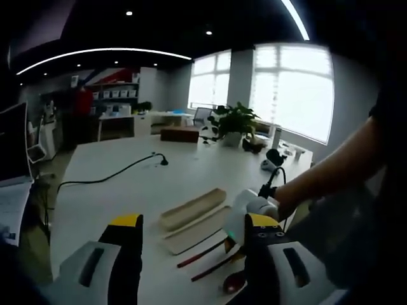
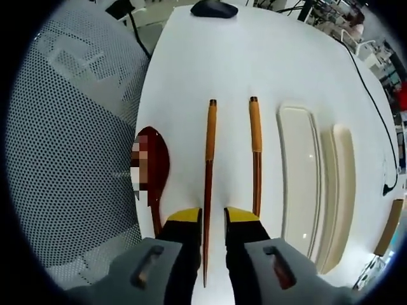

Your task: Arrange the utensils inside the cutlery case until each visible utensil rests in its matching compartment.

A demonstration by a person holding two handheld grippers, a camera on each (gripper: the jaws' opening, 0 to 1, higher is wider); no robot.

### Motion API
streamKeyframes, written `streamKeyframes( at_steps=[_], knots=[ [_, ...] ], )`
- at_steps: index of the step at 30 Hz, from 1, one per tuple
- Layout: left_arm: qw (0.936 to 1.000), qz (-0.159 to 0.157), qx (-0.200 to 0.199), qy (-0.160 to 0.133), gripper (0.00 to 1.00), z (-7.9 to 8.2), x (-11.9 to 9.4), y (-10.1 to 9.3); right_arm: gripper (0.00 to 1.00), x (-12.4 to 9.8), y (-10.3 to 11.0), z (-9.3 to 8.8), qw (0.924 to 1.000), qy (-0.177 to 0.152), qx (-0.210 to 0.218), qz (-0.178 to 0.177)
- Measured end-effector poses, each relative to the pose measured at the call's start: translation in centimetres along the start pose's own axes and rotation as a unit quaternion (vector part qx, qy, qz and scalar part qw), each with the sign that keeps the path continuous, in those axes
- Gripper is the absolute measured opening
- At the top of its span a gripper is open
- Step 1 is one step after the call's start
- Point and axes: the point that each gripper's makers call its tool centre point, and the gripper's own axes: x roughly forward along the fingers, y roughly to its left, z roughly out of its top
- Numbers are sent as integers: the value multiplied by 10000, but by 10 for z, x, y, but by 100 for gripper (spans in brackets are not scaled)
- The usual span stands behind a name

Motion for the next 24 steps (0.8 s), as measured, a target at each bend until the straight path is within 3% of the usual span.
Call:
streamKeyframes(
  at_steps=[4, 24],
  knots=[
    [10000, 21, 7, 14, 67, -1, 0, 1, 1, 1, 1, 3, 9999, -89, -113, -36],
    [10000, 26, 40, 59, 66, -2, 1, 2, 0, -1, 2, -1, 9994, -349, 10, 86]
  ],
)
